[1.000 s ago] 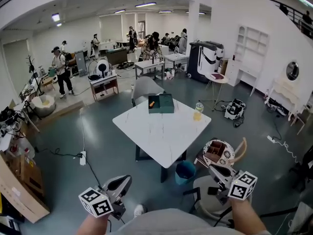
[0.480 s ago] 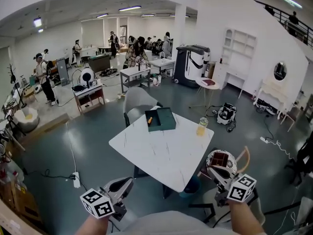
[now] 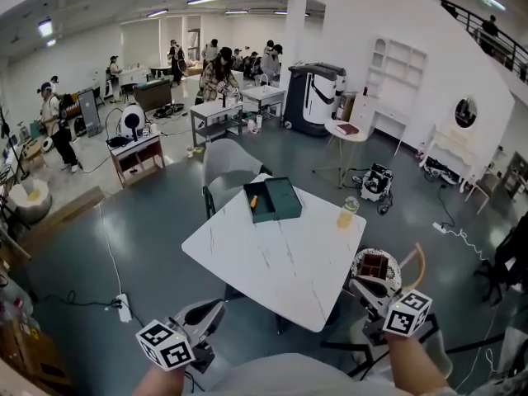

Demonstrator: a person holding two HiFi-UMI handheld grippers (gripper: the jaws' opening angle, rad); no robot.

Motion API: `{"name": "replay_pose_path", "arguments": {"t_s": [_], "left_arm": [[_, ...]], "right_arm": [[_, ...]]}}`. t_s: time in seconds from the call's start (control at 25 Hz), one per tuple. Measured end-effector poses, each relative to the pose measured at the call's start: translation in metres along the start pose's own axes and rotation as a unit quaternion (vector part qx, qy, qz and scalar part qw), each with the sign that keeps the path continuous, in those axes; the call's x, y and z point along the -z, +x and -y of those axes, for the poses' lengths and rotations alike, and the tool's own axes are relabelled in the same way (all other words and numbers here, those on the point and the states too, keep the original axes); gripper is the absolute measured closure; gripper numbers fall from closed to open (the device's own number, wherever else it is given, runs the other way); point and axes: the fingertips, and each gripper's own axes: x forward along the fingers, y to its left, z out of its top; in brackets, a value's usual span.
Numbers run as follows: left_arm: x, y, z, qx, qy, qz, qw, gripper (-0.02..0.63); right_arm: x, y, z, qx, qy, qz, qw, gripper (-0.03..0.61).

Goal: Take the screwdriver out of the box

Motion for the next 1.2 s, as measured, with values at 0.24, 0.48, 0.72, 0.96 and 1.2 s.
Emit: {"name": "replay_pose_path", "arguments": {"t_s": [0.24, 0.48, 0.72, 0.96, 1.2], "left_arm": [[0.0, 0.006, -0.023, -0.013, -0.009, -0.002, 0.9999, 0.611], [-0.002, 0.018, -0.031, -0.038, -0.005, 0.001, 0.9993, 0.611], [0.002, 0.046, -0.044, -0.09, -0.001, 0.001, 0.9959, 0.611], [0.007, 0.123, -0.049, -0.127, 0.004, -0.011, 0.9918, 0.611], [0.022, 0.217, -0.08, -0.189, -0.003, -0.071, 0.9793, 0.611]], "right_arm": [[-0.002, 0.027, 0.01, -0.011, -0.002, -0.01, 1.0, 0.571], [-0.004, 0.05, 0.037, -0.035, 0.005, -0.014, 0.999, 0.571], [-0.006, 0.082, 0.083, -0.083, 0.013, -0.016, 0.996, 0.571], [-0.018, 0.103, 0.15, -0.13, 0.002, -0.023, 0.991, 0.571], [-0.015, 0.123, 0.219, -0.174, -0.018, -0.045, 0.984, 0.571]]}}
